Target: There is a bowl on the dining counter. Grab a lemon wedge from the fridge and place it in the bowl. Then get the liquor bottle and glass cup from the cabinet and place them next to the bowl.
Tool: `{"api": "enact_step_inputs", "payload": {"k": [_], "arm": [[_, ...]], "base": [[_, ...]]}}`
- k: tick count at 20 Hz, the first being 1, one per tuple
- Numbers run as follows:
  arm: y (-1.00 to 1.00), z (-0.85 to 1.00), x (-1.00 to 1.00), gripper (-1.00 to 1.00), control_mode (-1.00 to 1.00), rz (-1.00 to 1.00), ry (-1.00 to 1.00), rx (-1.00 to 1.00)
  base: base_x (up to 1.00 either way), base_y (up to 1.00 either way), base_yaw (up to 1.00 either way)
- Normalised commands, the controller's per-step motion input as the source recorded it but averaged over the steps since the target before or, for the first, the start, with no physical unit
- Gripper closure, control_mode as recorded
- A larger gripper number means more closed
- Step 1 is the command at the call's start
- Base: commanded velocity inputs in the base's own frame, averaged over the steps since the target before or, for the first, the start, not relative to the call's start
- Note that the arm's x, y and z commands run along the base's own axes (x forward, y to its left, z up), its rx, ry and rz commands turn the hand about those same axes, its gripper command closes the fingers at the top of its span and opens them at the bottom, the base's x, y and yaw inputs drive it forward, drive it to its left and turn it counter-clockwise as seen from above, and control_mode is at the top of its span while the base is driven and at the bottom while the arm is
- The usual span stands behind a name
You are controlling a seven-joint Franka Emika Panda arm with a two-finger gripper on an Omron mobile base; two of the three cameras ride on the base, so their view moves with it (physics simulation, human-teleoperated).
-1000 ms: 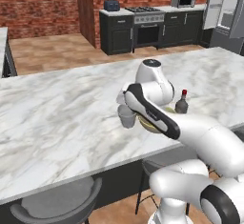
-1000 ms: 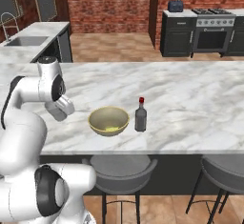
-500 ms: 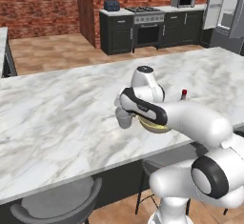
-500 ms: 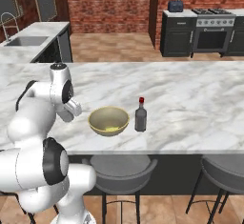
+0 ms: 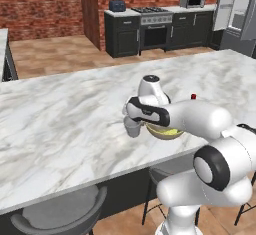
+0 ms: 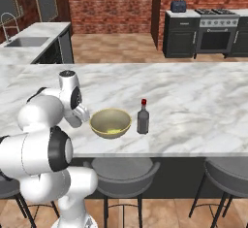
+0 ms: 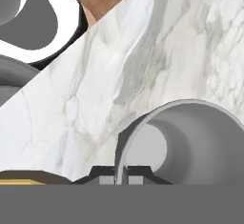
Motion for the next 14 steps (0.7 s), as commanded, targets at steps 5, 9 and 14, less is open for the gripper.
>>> {"api": "enact_step_inputs", "payload": {"k": [5, 9, 14], "arm": [[-0.07, -0.29, 0.04, 1.00, -1.00, -0.01, 0.00, 0.00], [0.00, -0.27, 0.02, 1.00, -1.00, 0.00, 0.00, 0.00], [0.00, -0.10, 0.10, 1.00, -1.00, -0.04, 0.00, 0.00]], "base": [[0.00, 0.00, 0.00], [0.00, 0.00, 0.00], [0.00, 0.00, 0.00]]}}
